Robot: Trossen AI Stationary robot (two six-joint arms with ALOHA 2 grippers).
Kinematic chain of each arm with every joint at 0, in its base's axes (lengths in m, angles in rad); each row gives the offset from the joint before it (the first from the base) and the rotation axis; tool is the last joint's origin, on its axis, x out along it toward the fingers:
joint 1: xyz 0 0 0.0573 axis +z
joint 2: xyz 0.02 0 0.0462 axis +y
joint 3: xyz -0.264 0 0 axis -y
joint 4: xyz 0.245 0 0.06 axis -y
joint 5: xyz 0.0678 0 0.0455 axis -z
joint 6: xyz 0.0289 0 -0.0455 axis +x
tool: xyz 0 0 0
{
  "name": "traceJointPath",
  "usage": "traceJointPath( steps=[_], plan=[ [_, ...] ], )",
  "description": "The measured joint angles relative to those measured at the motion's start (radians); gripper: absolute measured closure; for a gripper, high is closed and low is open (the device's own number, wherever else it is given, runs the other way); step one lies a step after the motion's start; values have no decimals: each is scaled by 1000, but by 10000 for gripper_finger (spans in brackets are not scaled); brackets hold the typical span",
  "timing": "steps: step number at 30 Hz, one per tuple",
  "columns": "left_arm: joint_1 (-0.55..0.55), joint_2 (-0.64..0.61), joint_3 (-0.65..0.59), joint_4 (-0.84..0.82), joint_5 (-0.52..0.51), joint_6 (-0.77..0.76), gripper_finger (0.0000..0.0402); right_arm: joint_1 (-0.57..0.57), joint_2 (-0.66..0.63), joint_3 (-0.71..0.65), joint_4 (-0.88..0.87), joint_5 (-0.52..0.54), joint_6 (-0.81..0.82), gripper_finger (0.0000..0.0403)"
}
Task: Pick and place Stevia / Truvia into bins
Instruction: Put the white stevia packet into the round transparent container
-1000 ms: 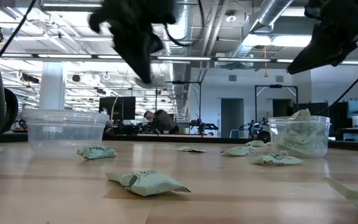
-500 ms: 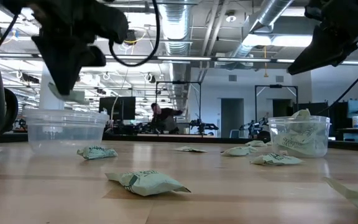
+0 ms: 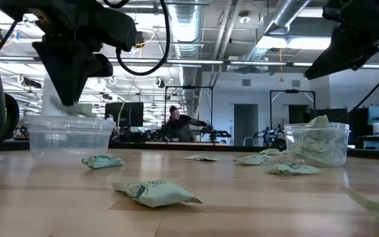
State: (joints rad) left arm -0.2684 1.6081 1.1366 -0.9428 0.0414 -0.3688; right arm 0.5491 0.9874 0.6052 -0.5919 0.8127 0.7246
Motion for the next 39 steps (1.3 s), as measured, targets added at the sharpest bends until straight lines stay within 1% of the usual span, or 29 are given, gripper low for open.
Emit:
traceJointPath(
  steps=[5, 8, 11, 13, 16, 18, 21, 22, 25, 28, 30, 35, 39],
  plan=[
    [1, 0, -1, 3, -9, -37, 318, 0, 0, 0, 0, -2, 0, 310],
    [12, 0, 5, 19, -20, -27, 291, 0, 0, 0, 0, -2, 0, 310],
    [32, 0, 34, 26, -28, 55, 273, 0, 0, 0, 0, -2, 0, 310],
    [50, 0, 55, 57, -74, 135, 266, 0, 0, 0, 0, -2, 0, 310],
    [94, 0, 77, 167, -126, 243, 262, 0, 0, 0, 1, -2, 0, 310],
    [152, 0, 79, 284, -97, 292, 262, 0, 0, 0, 1, -2, 0, 310],
    [251, 12, 82, 436, 20, 369, 262, 0, 0, 0, 1, -1, 0, 310],
    [279, 17, 82, 464, 41, 412, 262, 0, 0, 0, 1, -1, 0, 310],
    [329, 48, 80, 546, 51, 567, 262, 0, 1, 1, 1, -1, 0, 310],
    [354, 97, 79, 583, 58, 662, 262, 0, 1, 1, -2, -1, 1, 310],
    [367, 140, 79, 602, 69, 680, 262, 0, 0, 1, -5, -1, 1, 310],
    [389, 232, 97, 574, 95, 727, 262, 0, 0, 1, -6, -2, 0, 310],
    [393, 298, 120, 581, 112, 751, 253, 0, 0, 1, -7, -2, 0, 310]
  ],
)
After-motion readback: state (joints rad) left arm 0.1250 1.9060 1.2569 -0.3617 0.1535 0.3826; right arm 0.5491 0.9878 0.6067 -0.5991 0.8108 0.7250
